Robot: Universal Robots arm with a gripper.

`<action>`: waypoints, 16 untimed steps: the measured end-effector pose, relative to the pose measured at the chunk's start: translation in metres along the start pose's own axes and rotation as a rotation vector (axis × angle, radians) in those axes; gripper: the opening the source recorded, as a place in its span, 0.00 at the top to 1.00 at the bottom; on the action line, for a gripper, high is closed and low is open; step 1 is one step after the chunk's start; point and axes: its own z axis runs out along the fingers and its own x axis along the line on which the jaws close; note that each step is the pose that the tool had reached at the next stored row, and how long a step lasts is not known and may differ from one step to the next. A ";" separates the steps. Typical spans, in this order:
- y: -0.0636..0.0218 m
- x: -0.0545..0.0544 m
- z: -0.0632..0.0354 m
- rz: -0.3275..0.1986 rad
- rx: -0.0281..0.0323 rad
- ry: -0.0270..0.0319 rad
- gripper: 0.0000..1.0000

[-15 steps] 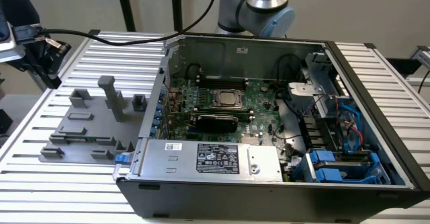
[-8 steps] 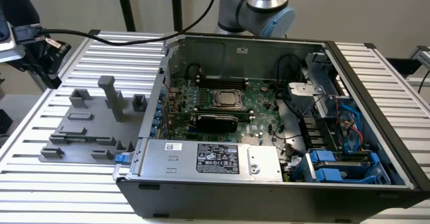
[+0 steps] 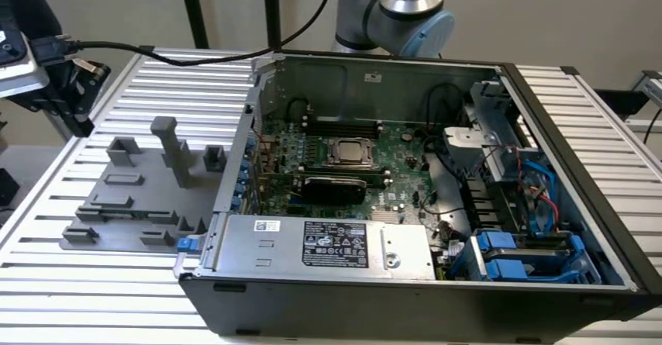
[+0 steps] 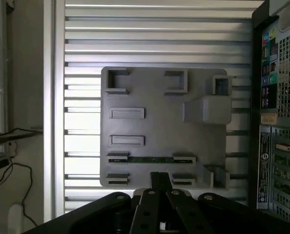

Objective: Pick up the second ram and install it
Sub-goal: 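Pick up the second ram and move it above second insertion slot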

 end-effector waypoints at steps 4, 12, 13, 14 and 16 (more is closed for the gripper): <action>-0.0001 0.000 0.0013 -0.072 -0.0015 0.0032 0.89; -0.0002 0.000 0.0042 -0.218 -0.0042 0.0101 0.89; -0.0002 0.000 0.0045 -0.236 -0.0046 0.0110 0.89; -0.0002 0.000 0.0048 -0.254 -0.0049 0.0120 0.89; -0.0003 0.000 0.0055 -0.291 -0.0057 0.0136 0.89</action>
